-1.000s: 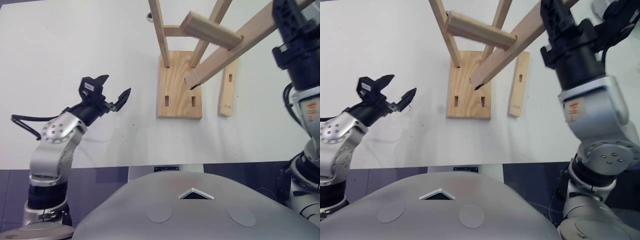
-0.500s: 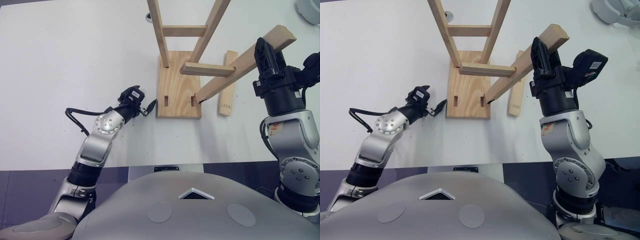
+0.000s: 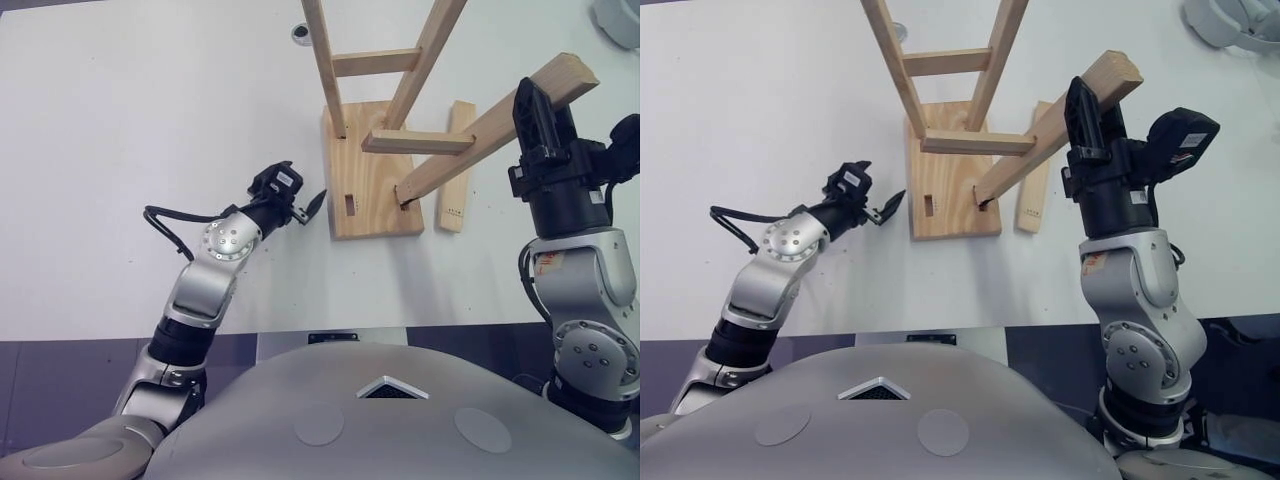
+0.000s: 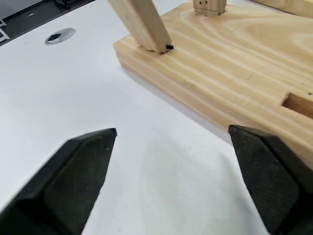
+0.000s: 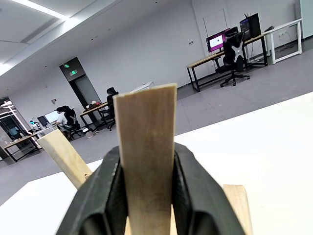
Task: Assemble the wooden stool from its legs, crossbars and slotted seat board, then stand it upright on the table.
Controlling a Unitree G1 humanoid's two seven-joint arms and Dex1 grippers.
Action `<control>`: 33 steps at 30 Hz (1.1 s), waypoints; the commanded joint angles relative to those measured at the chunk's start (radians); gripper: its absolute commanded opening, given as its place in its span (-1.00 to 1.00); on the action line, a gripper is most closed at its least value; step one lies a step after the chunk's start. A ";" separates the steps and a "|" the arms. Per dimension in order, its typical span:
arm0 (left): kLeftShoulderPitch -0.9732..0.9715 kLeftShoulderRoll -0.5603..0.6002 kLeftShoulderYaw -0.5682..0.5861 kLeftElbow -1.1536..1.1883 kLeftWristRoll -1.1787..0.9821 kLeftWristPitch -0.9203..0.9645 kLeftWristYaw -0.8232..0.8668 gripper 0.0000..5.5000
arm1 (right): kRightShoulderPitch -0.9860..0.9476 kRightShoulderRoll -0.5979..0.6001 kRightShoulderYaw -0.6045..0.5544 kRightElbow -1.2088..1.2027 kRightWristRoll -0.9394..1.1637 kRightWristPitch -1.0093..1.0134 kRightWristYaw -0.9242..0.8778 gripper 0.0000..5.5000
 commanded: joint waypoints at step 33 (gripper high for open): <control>-0.113 -0.120 -0.061 0.111 -0.003 0.073 -0.056 0.53 | 0.063 0.048 0.099 -0.044 -0.355 0.028 0.056 -0.62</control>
